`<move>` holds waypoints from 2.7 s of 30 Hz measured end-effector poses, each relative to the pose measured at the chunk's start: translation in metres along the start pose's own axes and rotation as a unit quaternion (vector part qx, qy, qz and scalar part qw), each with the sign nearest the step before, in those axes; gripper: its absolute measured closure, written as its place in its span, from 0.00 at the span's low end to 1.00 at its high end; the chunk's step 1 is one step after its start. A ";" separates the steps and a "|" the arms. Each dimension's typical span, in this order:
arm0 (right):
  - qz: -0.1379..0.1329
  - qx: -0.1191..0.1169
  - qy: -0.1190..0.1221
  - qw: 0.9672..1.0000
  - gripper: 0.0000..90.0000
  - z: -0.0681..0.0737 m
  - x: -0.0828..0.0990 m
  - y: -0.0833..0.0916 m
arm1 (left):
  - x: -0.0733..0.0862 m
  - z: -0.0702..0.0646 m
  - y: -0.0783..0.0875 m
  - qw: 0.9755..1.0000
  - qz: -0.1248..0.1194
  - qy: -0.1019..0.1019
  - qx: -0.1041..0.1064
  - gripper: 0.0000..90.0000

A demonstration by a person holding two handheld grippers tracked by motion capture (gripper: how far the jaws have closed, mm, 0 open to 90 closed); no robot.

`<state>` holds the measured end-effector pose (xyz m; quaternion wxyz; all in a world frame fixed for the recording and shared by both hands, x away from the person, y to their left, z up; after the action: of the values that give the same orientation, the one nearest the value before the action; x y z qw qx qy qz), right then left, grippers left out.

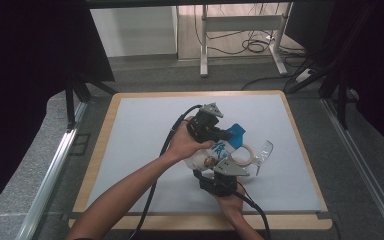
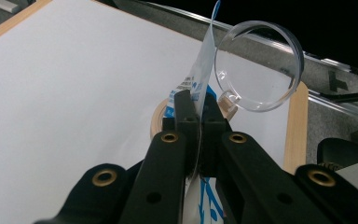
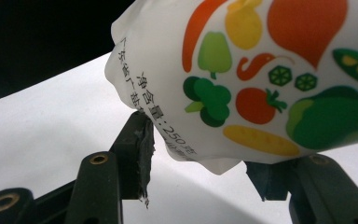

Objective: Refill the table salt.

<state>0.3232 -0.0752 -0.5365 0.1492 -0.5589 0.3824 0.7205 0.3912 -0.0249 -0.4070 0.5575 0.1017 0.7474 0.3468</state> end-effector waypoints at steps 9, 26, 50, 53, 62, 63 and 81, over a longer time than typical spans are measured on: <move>-0.001 -0.006 -0.001 1.000 0.52 0.002 -0.001 -0.002 | -0.001 0.003 -0.003 1.000 0.016 -0.005 -0.008 1.00; -0.014 0.039 0.026 0.999 0.42 0.000 -0.004 -0.005 | -0.006 -0.015 0.009 1.000 -0.003 -0.018 -0.020 1.00; -0.022 0.029 -0.004 0.999 0.56 -0.001 -0.004 -0.004 | -0.011 -0.015 0.007 1.000 -0.003 -0.017 -0.021 1.00; -0.029 0.019 -0.009 0.999 0.57 0.001 -0.005 -0.003 | -0.013 -0.013 0.005 1.000 0.001 -0.015 -0.020 1.00; -0.034 -0.004 -0.031 0.999 0.56 -0.002 -0.009 -0.001 | -0.020 -0.009 -0.004 1.000 0.018 -0.017 -0.019 1.00; -0.034 -0.004 -0.033 0.999 0.56 -0.002 -0.009 -0.001 | -0.021 -0.008 -0.006 0.999 0.019 -0.015 -0.021 1.00; -0.036 -0.011 -0.053 0.998 0.54 -0.005 -0.011 0.000 | -0.027 -0.004 -0.016 0.999 0.044 -0.026 -0.019 1.00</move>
<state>0.3300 -0.0765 -0.5272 0.1889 -0.5351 0.3458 0.7472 0.4005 -0.0530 -0.3962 0.5625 0.1329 0.7209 0.3824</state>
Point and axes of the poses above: each handheld gripper's, and its own axes: y roughly backward along the jaws, x roughly out of its underside, z roughly to its left, the point moved 5 cm from there along -y, roughly forward along the jaws, and after that the axes turned 2 degrees about z, right-handed, at the moved point
